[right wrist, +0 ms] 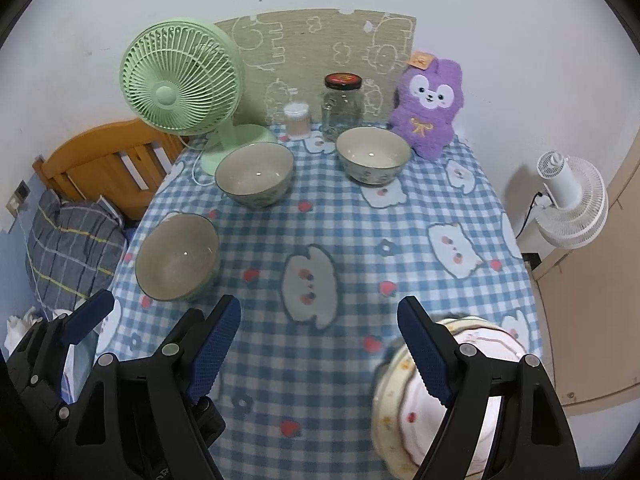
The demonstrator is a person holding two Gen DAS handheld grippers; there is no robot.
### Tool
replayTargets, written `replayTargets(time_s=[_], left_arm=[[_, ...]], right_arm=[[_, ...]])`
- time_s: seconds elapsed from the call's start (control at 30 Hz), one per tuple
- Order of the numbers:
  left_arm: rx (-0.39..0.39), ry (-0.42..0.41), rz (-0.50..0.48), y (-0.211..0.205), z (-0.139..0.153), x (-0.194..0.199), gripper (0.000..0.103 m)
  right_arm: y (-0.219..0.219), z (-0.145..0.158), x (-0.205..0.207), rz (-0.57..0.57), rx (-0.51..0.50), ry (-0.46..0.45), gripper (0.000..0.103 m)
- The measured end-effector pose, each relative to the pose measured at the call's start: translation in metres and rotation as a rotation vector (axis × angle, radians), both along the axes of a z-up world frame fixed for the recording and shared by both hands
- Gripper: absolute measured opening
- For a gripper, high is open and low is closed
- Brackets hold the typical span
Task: Organize plates and bowls
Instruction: 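Move both tools to the large floral bowl with dark rim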
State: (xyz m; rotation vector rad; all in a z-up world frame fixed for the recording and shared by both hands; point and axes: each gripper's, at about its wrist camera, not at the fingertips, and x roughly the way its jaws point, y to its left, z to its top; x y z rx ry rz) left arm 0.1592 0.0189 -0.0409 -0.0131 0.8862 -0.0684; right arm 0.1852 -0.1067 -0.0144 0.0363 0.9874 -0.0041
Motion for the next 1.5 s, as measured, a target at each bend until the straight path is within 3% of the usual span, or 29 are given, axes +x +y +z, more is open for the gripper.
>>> replayTargets(time_s=[0.77,1.27,1.5], left_arm=[[0.032,0.008,0.003,0.078,-0.028,0.059,0.084],[0.031,0.048,0.047,0.114,-0.059,0.093,0.072],[0.013,0.079,0.045,0.123,-0.075,0.107,0.072]], right_arm=[[0.089,-0.028,0.062,-0.009,-0.003,-0.015,0.083],[0.133,-0.062,0.102,0.028,0.006,0.033,0.078],[0.137,-0.078,0.112,0.018,0.052,0.054,0.069]])
